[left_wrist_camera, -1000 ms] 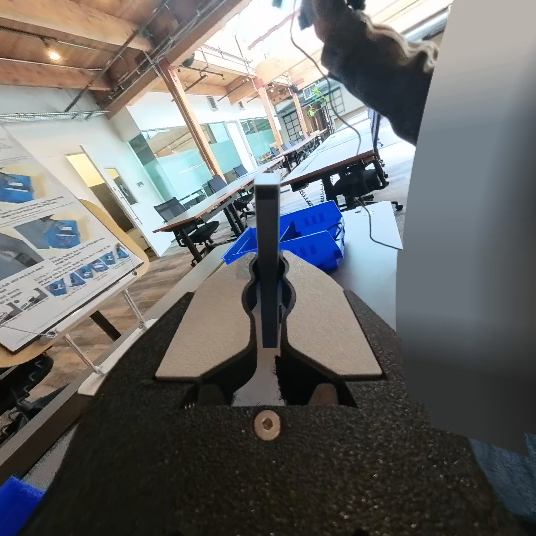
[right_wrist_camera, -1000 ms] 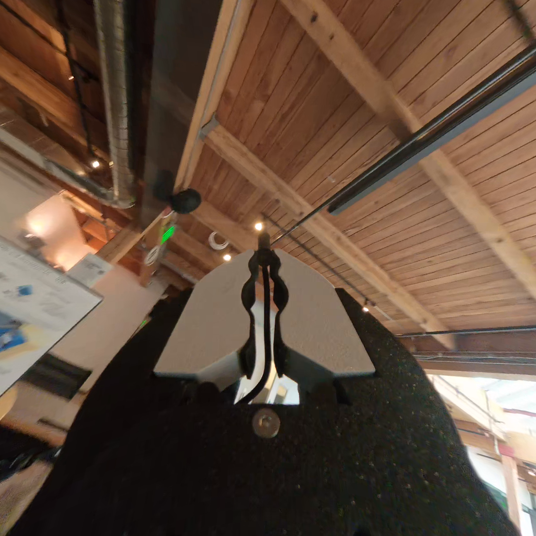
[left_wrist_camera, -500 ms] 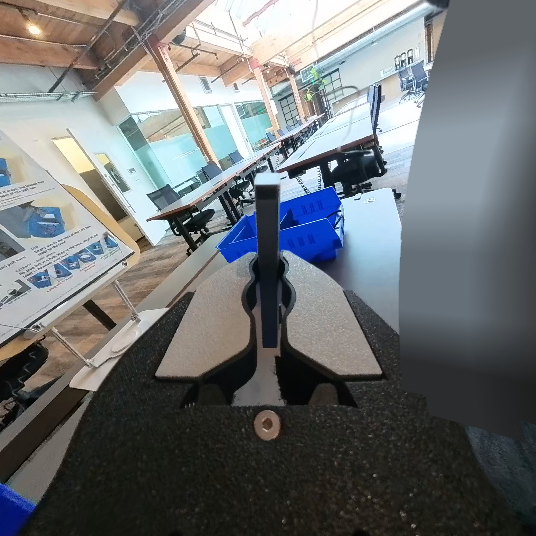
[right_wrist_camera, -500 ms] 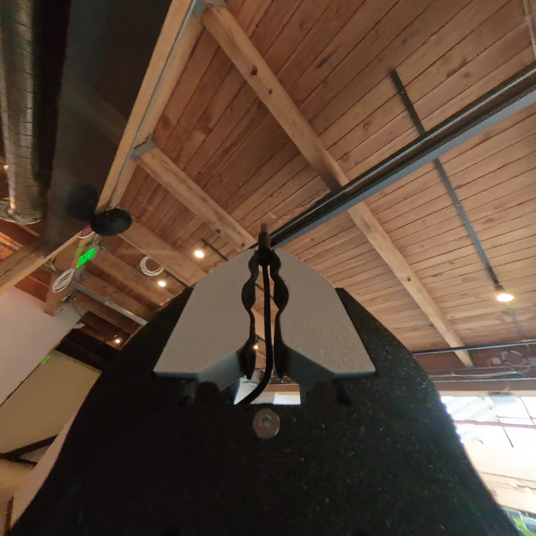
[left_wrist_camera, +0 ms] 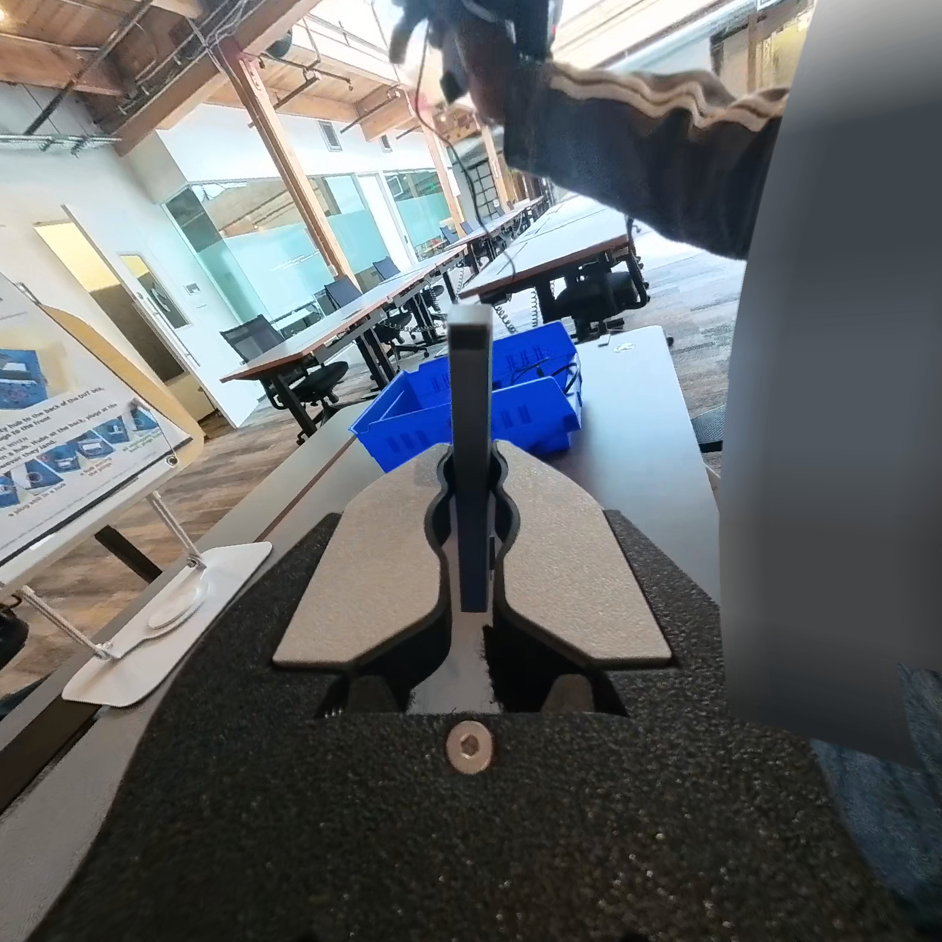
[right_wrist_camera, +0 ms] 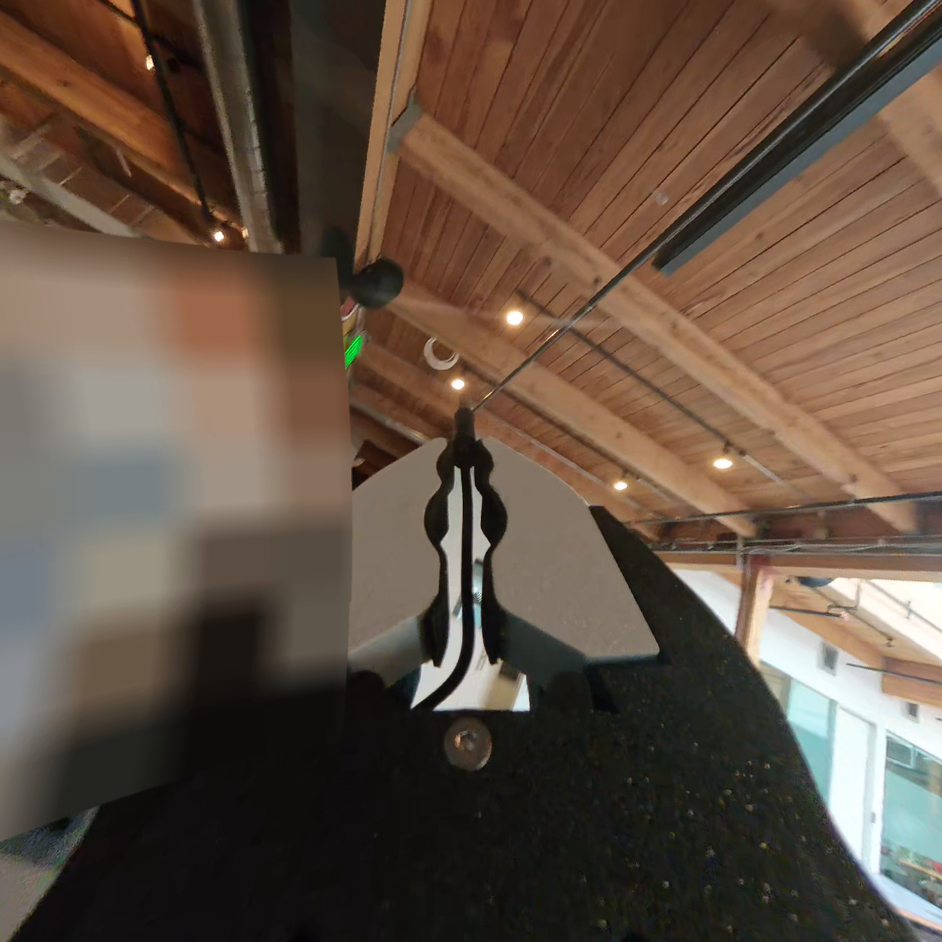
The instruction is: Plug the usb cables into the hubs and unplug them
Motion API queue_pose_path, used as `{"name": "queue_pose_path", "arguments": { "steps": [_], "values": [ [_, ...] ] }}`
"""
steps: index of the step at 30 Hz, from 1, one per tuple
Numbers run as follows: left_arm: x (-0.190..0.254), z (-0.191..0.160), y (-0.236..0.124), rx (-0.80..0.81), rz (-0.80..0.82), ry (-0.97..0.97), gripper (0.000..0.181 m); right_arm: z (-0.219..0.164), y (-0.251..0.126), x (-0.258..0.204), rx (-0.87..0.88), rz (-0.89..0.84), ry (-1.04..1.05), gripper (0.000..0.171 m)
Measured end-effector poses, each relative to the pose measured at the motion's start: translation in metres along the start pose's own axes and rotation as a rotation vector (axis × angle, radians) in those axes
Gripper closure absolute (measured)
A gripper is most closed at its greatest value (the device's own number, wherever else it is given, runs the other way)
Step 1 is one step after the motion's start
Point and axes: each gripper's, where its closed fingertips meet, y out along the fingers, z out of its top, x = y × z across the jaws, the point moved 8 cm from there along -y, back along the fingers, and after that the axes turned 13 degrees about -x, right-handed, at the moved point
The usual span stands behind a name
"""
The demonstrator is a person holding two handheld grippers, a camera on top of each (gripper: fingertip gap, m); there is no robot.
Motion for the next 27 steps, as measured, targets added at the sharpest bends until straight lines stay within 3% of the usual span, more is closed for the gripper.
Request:
{"name": "queue_pose_path", "arguments": {
  "steps": [3,8,16,18,21,25,27],
  "values": [
    [0.0,-0.004,0.003,-0.015,-0.01,-0.004,0.169,-0.033,-0.021,-0.022,-0.06,0.123,-0.01,0.165],
    [-0.001,-0.006,0.005,-0.015,-0.015,-0.007,0.169,-0.084,-0.073,-0.06,-0.192,0.469,-0.092,0.165],
    [0.003,-0.006,0.011,-0.031,-0.029,0.002,0.169,-0.183,-0.139,-0.101,-0.812,0.889,-0.066,0.162],
    [0.003,-0.006,0.012,-0.037,-0.031,0.003,0.169,-0.194,-0.147,-0.106,-0.923,0.982,0.029,0.151],
    [0.003,-0.008,0.012,-0.037,-0.031,-0.002,0.169,-0.203,-0.154,-0.109,-1.112,1.101,0.123,0.121],
    [0.0,-0.009,0.009,-0.023,-0.019,-0.017,0.169,-0.207,-0.156,-0.108,-1.245,1.046,0.034,0.083],
    [-0.001,-0.009,0.006,-0.014,-0.016,-0.021,0.169,-0.199,-0.15,-0.104,-1.242,0.925,-0.011,0.08]
  ]
}}
